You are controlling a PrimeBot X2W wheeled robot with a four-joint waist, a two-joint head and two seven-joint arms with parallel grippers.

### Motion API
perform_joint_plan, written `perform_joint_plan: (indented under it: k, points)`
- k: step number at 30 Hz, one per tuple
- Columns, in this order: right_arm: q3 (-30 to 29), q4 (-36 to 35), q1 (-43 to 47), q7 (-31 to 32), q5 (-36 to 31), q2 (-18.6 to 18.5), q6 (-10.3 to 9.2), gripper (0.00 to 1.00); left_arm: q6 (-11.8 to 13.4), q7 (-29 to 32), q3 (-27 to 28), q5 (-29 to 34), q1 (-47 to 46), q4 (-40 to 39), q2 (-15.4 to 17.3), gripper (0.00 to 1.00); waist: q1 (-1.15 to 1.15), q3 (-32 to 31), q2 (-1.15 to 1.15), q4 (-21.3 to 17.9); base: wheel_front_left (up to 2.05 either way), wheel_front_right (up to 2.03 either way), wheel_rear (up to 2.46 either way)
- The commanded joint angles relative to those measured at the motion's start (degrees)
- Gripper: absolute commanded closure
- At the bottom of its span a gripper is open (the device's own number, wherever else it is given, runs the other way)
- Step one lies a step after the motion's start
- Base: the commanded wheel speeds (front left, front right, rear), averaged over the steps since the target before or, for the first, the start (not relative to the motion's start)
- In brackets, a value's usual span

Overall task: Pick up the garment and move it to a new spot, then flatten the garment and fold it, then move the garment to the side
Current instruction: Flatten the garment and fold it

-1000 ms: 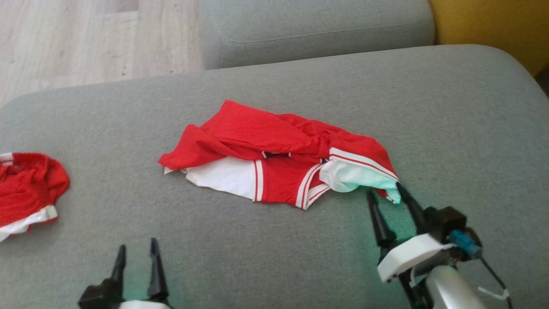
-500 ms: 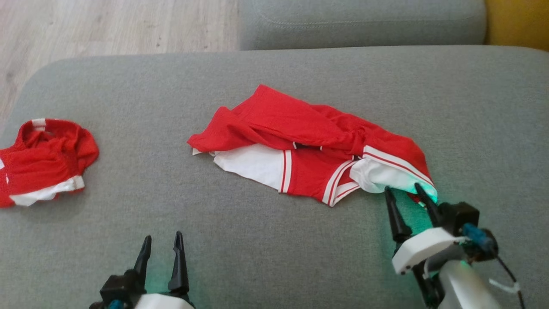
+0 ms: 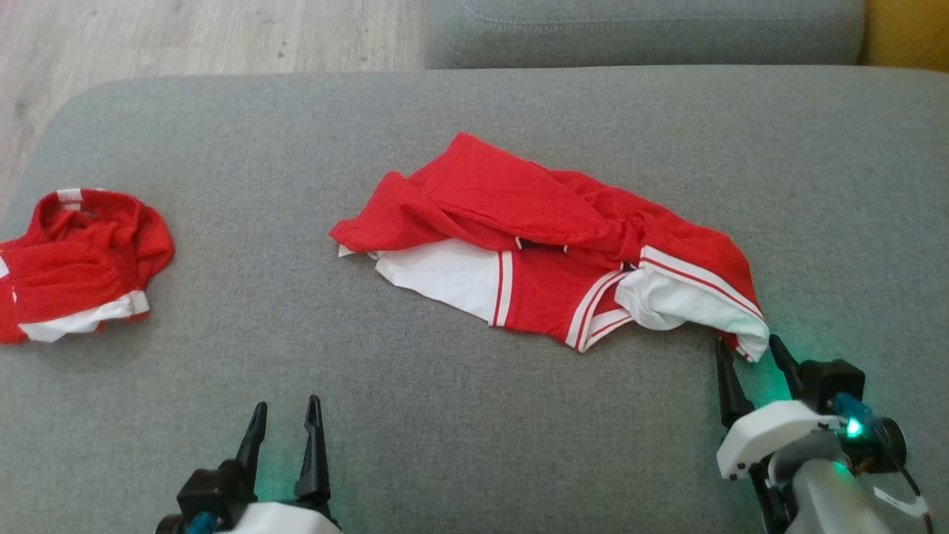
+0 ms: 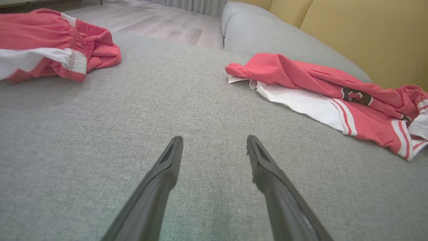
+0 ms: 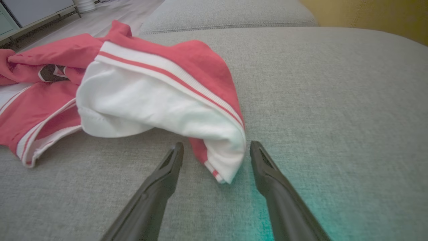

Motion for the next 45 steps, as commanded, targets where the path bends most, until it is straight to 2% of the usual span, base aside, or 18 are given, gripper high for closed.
perform_joint_plan:
  k: [1,4,5,6,7,14,19,24,28,29,30,32,37,41,45]
  points:
    - [1.8,-1.0,-3.3,-0.6,-0.1,0.0,0.44,0.0,-0.2,-0.3,1.4,-0.4,-2.3,-1.2,0.0,0.0,0.0,0.4,0.0,-0.1,0.0,0.0,0.0]
    - [2.2,-0.8,-4.4,-0.6,0.6,0.0,0.44,0.0,-0.3,-0.3,1.4,-0.5,-2.7,-1.2,0.0,0.0,0.0,1.0,0.0,-0.1,0.0,0.0,0.0]
    - [2.2,-1.3,-4.7,-0.6,1.0,0.0,0.44,0.03,-0.4,-0.3,1.3,-0.5,-2.9,-1.3,0.0,0.0,0.0,1.2,0.0,0.0,0.0,0.0,0.0]
    - [2.3,-2.6,-5.0,-0.6,1.7,0.0,0.44,0.29,-0.4,-0.3,1.2,-0.6,-3.0,-1.3,0.0,0.0,0.0,1.3,0.0,0.1,0.0,0.0,0.0]
    - [2.5,-4.0,-5.0,-0.6,1.8,0.0,0.44,1.0,-0.5,-0.3,1.1,-0.8,-3.1,-1.3,0.0,0.0,0.0,1.5,0.0,0.1,0.0,0.0,0.0]
    - [2.0,-9.9,-7.4,-0.6,2.8,-1.4,0.44,1.0,-0.6,-0.3,0.3,-2.2,-3.4,-1.2,0.0,0.0,0.0,1.7,0.0,1.1,0.0,0.0,0.0]
    - [3.0,-12.6,-14.7,-0.6,3.3,-6.9,0.44,1.0,-1.1,-0.3,-1.0,-2.6,-3.7,-1.0,0.0,0.0,0.0,2.0,0.0,3.9,0.0,0.0,0.0]
    - [4.0,-6.1,-24.0,-0.6,1.0,-15.5,0.44,1.0,-1.7,-0.3,-4.7,-3.0,-4.3,0.2,0.0,0.0,0.0,2.5,0.0,9.9,0.0,0.0,0.0]
    - [2.5,0.7,-29.9,1.3,-1.9,-19.4,0.44,1.0,-2.0,-0.3,-8.0,-3.4,-4.6,0.8,0.0,0.0,0.0,3.3,0.0,15.4,0.0,0.0,0.0]
    - [1.7,2.7,-31.0,2.2,-2.8,-20.0,0.44,0.75,-2.1,-0.3,-8.7,-3.4,-4.6,0.9,0.0,0.0,0.0,3.7,0.0,16.6,0.0,0.0,0.0]
    - [0.7,4.9,-31.9,3.3,-3.5,-20.2,0.44,0.0,-2.0,-0.3,-9.1,-3.5,-4.5,1.0,0.0,0.0,0.0,3.9,0.0,17.5,0.0,0.0,0.0]
    - [-1.2,8.7,-33.1,5.0,-5.1,-20.1,0.44,0.0,-1.8,-0.3,-9.4,-3.8,-4.4,0.9,0.0,0.0,0.0,4.4,0.0,18.9,0.0,0.0,0.0]
    - [-2.6,13.4,-32.8,3.4,-7.6,-16.6,0.44,0.0,-1.3,-0.3,-9.2,-4.4,-4.2,0.5,0.0,0.0,0.0,4.7,0.0,19.6,0.0,0.0,0.0]
    - [-0.7,16.6,-30.8,0.9,-7.3,-12.1,0.44,0.0,-0.8,-0.3,-8.4,-4.5,-4.2,0.1,0.0,0.0,0.0,4.6,0.0,17.8,0.0,0.0,0.0]
    - [2.7,17.2,-26.7,-0.5,-3.3,-7.4,0.44,0.0,-0.9,-0.3,-8.1,-4.7,-4.7,-0.2,0.0,0.0,0.0,4.3,0.0,15.4,0.0,0.0,0.0]
